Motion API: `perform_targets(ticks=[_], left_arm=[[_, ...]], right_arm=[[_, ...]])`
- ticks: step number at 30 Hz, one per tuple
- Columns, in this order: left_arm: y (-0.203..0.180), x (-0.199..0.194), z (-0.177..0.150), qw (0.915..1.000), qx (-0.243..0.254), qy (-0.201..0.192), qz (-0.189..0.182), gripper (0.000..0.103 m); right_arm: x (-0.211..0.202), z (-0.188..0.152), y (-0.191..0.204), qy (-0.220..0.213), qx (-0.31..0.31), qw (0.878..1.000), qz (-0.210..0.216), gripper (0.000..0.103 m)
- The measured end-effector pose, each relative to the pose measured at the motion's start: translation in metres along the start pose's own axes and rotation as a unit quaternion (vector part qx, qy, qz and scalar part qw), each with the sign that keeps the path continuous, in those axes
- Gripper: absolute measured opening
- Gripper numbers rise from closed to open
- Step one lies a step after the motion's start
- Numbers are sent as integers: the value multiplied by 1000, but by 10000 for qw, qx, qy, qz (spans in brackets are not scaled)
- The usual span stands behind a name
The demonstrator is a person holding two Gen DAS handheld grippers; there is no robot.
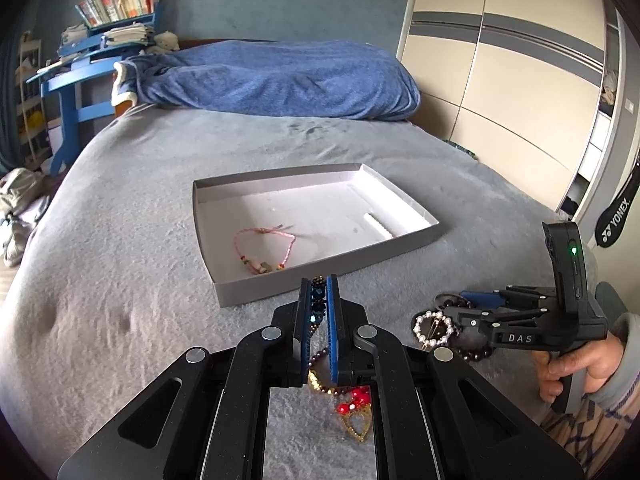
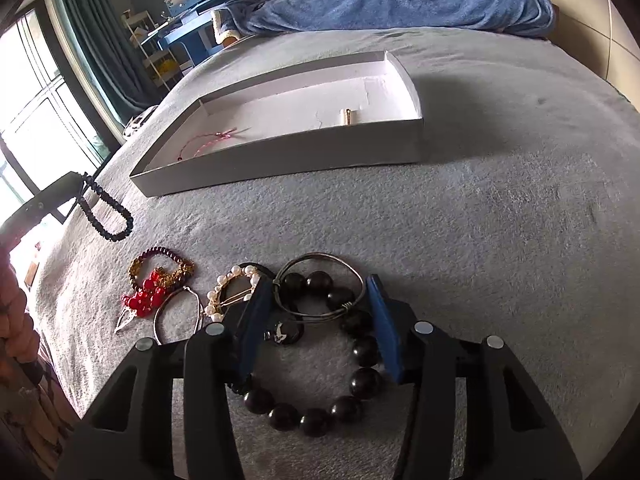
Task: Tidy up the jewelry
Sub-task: 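Grasp the silver bangle with the right tool while the left tool holds the blue bracelet, then carry both bracelets into the white tray and open both tools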
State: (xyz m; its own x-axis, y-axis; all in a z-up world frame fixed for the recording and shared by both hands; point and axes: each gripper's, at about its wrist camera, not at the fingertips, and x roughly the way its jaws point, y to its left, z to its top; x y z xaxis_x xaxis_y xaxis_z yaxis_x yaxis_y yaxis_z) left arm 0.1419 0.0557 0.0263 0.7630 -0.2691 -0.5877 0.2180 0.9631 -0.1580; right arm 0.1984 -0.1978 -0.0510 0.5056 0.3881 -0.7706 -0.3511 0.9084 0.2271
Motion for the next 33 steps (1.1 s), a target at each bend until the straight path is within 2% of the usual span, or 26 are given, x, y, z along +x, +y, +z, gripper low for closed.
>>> perform_targets(ticks=[12, 20, 33], left_arm=[[-4, -1, 21, 9998, 159, -141, -39, 8], [-14, 8, 44, 9992, 351, -202, -58, 8], [-25, 54, 80, 9981, 622, -36, 18, 8]], right_arm=[[-22, 24, 1, -430, -22, 9991, -30, 48], [-29, 58, 13, -643, -173, 9977, 84, 48], [-12, 111, 42, -640, -789, 9948, 117, 48]])
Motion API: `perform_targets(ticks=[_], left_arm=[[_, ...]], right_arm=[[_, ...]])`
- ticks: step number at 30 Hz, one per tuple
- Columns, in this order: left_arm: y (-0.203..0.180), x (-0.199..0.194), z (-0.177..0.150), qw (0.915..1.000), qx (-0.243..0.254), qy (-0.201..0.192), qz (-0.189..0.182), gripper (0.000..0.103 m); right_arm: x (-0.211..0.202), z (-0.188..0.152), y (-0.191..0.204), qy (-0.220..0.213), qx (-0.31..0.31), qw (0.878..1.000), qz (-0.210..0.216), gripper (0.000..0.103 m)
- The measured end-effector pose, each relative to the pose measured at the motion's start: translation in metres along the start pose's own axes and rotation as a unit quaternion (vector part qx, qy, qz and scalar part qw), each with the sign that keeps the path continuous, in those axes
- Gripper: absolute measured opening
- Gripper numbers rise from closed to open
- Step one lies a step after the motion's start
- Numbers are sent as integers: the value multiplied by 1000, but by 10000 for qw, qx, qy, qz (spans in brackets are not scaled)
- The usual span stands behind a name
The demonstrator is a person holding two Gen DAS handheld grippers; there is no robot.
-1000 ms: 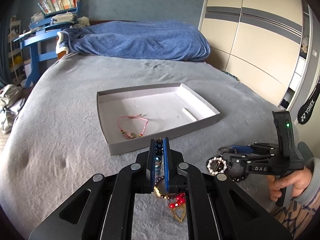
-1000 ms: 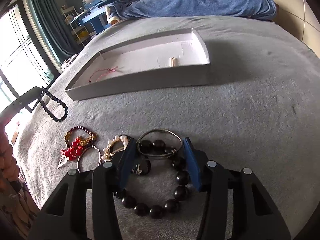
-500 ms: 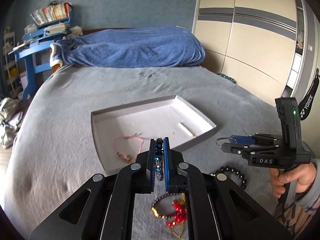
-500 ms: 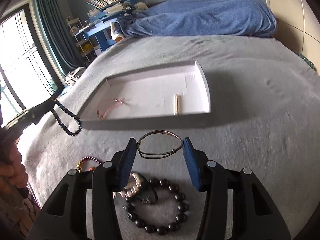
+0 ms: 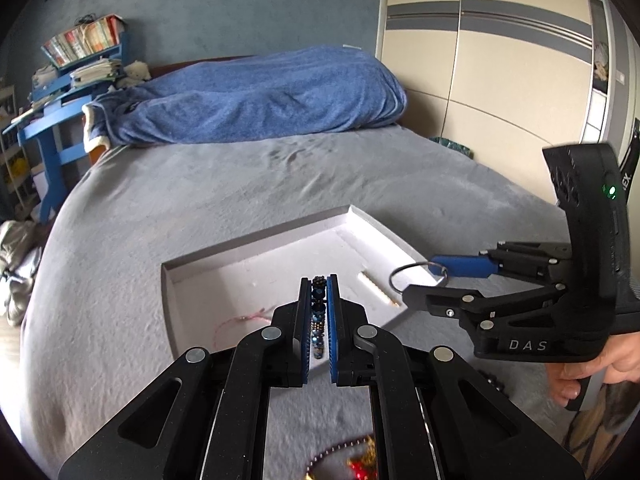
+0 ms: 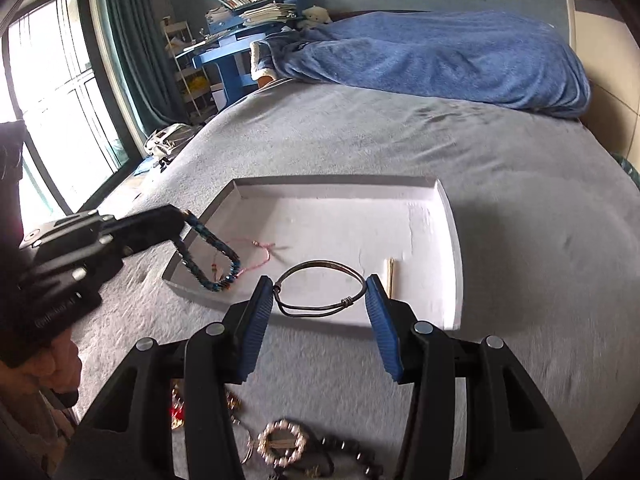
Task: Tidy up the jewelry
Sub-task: 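Carry both bracelets into the white tray and open both tools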
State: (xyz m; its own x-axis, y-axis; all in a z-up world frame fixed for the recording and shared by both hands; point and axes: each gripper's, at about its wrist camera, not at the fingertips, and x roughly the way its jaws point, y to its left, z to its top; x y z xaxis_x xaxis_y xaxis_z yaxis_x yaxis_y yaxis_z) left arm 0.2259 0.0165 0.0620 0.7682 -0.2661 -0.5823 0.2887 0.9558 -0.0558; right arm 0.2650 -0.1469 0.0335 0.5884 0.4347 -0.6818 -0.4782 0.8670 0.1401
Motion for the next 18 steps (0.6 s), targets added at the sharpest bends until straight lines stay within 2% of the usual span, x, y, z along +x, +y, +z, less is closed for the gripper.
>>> perform_targets(ticks=[18], left_arm=[[13, 67, 4, 9989, -9, 426, 170, 8]], right_arm=[[66, 17, -21, 474, 96, 9987, -141, 48]])
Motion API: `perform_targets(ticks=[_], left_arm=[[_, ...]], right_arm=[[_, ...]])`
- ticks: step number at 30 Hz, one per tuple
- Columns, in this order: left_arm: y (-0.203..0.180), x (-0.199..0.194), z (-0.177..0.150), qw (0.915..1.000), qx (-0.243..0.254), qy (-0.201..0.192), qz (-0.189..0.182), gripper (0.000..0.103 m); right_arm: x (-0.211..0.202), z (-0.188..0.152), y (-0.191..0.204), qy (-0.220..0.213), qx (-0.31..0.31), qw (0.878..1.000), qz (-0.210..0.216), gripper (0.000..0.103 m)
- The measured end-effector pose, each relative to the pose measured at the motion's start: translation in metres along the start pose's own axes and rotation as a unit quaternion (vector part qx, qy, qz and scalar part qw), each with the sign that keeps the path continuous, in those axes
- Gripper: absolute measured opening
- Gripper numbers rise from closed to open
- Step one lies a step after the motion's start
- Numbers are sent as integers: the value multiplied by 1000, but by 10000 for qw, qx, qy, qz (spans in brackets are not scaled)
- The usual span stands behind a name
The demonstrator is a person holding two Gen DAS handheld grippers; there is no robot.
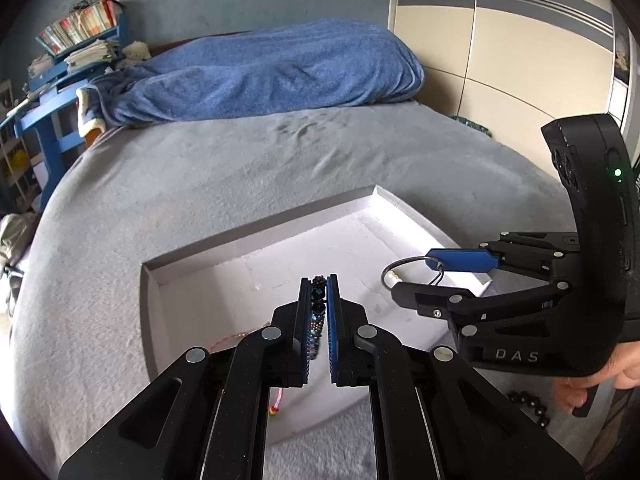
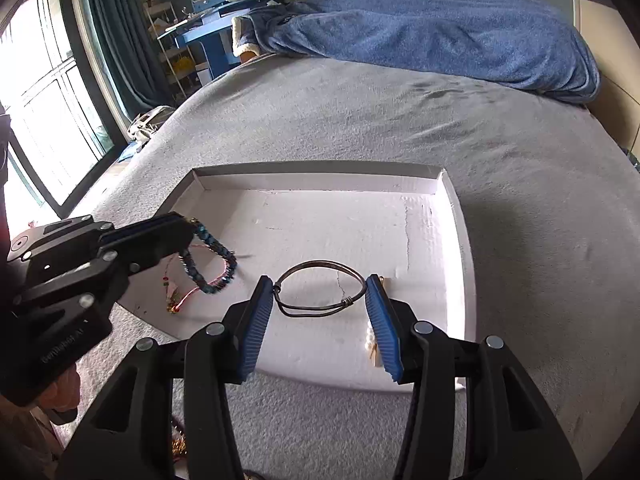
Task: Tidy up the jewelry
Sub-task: 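Carry both bracelets into the white tray and open both tools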
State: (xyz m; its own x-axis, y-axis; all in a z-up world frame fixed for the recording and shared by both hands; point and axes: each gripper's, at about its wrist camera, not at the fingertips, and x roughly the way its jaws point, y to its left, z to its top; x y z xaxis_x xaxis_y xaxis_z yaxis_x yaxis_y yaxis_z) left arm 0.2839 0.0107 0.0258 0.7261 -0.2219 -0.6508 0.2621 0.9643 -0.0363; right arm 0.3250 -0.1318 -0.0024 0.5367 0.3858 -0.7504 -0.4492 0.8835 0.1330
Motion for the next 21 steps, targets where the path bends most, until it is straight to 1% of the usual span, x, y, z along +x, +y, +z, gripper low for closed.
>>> perform_targets(ticks=[5, 10, 18, 21], left_arm=[[3, 14, -5, 9999, -17, 131, 54, 8], [8, 28, -14, 9992, -13, 370, 147, 8], [17, 41, -31, 9966, -18, 757, 338, 8], [21, 42, -33, 9961, -83, 809, 344, 8]], right_arm=[[15, 1, 4, 136, -47, 9999, -4, 48], [29, 1, 10, 293, -99, 9995, -20, 48], [40, -3, 16, 471, -268, 9984, -138, 48], [44, -5, 16, 521, -297, 9980, -199, 48]])
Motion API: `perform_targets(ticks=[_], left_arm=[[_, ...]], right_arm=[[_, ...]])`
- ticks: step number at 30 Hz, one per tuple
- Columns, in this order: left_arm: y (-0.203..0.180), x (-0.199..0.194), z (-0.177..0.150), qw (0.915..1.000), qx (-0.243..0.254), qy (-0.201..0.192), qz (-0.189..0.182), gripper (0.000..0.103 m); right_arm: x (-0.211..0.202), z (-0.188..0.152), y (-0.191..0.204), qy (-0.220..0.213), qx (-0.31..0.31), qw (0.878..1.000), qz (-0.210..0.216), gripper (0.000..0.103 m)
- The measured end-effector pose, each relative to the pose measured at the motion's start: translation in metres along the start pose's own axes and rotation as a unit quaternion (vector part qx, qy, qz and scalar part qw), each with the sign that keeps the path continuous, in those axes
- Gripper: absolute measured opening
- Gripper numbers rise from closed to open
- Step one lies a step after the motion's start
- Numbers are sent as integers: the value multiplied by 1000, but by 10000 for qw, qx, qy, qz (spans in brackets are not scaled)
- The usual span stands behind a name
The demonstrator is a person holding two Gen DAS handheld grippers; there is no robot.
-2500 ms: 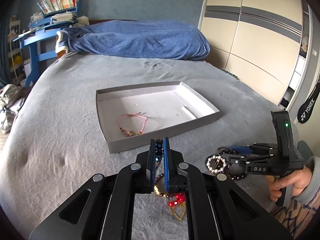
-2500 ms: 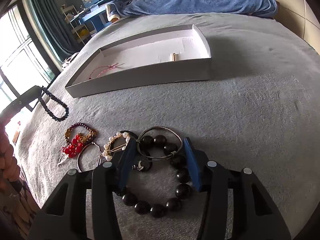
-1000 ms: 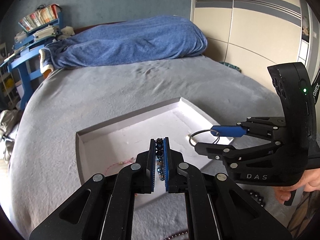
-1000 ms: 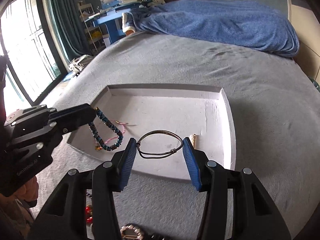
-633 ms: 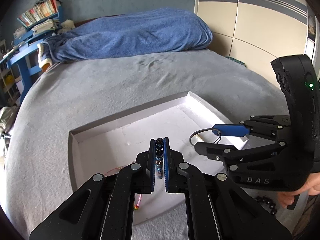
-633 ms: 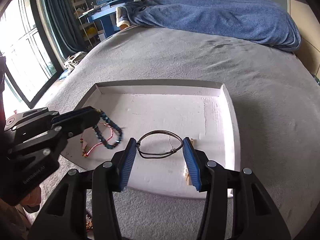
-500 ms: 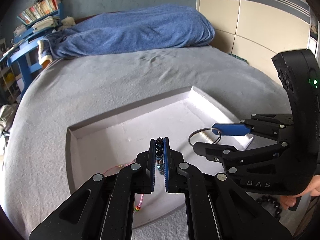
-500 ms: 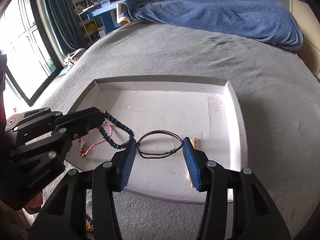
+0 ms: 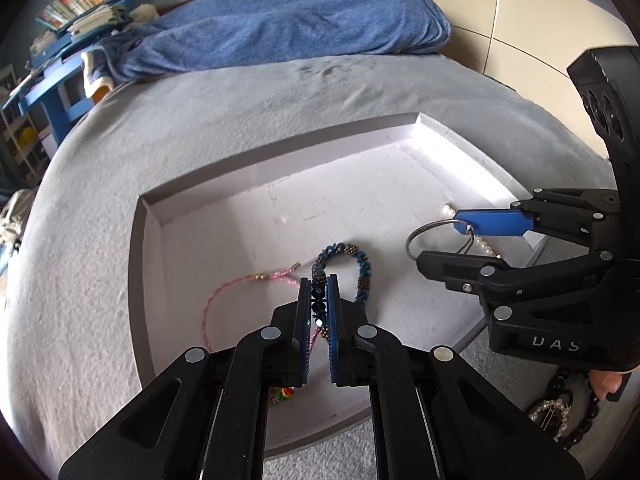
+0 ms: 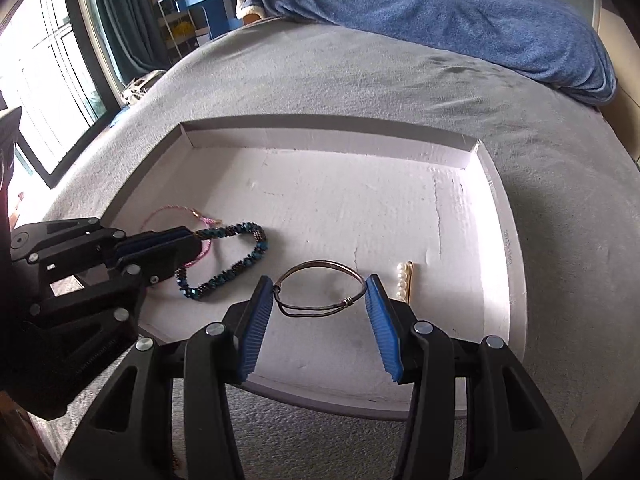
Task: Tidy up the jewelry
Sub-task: 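Carry both bracelets into the white tray and open both tools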
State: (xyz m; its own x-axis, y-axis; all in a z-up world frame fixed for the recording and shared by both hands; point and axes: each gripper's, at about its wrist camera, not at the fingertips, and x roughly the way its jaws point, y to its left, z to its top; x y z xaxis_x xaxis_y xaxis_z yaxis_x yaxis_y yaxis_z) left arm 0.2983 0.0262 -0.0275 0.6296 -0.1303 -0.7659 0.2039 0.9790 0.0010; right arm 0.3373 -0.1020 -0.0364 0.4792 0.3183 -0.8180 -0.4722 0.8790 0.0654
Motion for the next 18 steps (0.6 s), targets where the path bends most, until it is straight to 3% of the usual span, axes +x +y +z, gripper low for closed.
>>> perform_targets(ticks=[3, 9, 14, 16, 18], left_arm=[[2, 1, -2, 10000, -18, 55, 49, 9], [12, -7, -1, 9997, -238, 2, 106, 24], [19, -27, 2, 9987, -442, -228, 123, 39], [21, -37, 0, 9981, -530, -296, 119, 50], [22, -44, -2, 9977, -565, -337, 127, 53]], right_arm=[[4, -1, -1, 45, -35, 10000, -59, 48], [7, -2, -3, 99, -62, 9998, -142, 48], [-6, -1, -7, -49, -32, 9999, -114, 49], [-13, 0, -10, -136, 19, 9999, -102, 55], [-20, -1, -13, -235, 72, 9997, -74, 58]])
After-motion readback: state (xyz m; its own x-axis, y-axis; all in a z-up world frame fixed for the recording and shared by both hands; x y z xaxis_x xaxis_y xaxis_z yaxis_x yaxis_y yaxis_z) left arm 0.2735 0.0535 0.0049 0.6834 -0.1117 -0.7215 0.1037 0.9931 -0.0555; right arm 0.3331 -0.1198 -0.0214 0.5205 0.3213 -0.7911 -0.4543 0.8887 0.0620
